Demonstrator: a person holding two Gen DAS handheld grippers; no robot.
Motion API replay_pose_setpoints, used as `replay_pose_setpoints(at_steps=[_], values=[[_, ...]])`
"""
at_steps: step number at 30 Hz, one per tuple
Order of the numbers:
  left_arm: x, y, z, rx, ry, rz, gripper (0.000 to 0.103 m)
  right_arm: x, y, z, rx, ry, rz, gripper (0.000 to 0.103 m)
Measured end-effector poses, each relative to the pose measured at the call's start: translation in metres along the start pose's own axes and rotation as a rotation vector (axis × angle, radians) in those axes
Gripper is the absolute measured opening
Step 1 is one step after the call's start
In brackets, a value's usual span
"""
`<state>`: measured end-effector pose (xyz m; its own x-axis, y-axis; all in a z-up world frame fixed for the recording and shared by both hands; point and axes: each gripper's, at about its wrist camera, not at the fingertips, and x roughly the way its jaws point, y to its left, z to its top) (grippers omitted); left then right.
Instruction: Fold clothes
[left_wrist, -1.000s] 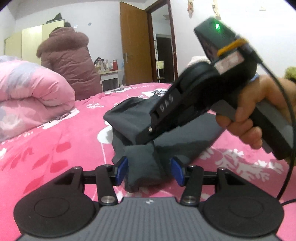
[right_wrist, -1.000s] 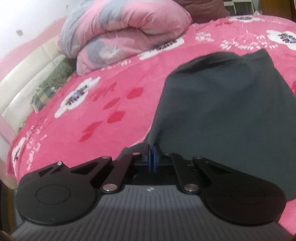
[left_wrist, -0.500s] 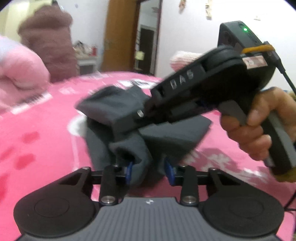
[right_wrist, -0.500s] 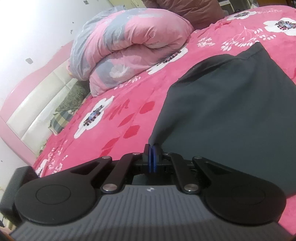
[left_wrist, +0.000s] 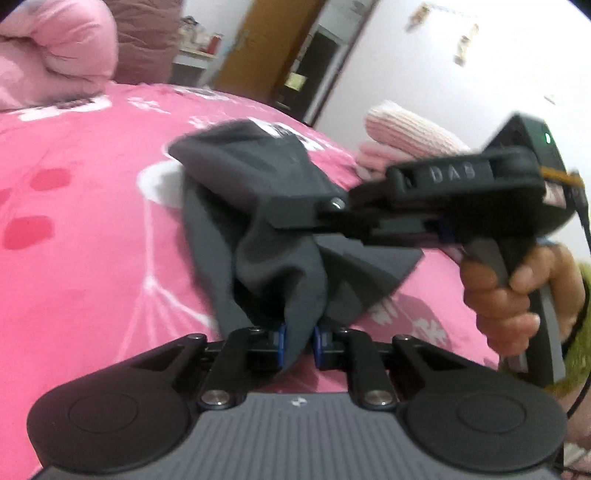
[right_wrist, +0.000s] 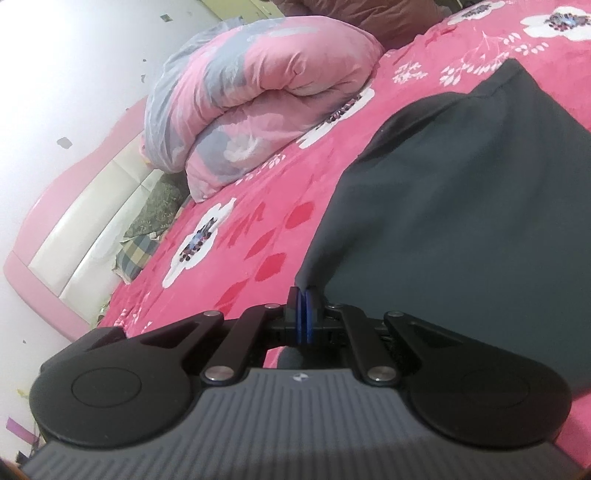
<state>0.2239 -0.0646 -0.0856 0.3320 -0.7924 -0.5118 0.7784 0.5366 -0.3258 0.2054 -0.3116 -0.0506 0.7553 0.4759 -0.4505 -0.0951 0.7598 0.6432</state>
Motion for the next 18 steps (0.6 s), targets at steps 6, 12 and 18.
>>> replay_pose_setpoints(at_steps=[6,12,18], values=[[-0.029,-0.030,-0.005,0.176,-0.121,0.122,0.049,-0.003,-0.003,0.001,0.023,-0.012,0.017,0.001],[-0.002,-0.035,0.005,0.210,-0.065,0.119,0.045,-0.002,-0.005,-0.001,0.040,-0.012,0.027,0.001],[0.007,-0.020,0.005,0.111,-0.030,0.020,0.025,0.002,-0.007,-0.001,0.047,-0.001,0.029,0.001]])
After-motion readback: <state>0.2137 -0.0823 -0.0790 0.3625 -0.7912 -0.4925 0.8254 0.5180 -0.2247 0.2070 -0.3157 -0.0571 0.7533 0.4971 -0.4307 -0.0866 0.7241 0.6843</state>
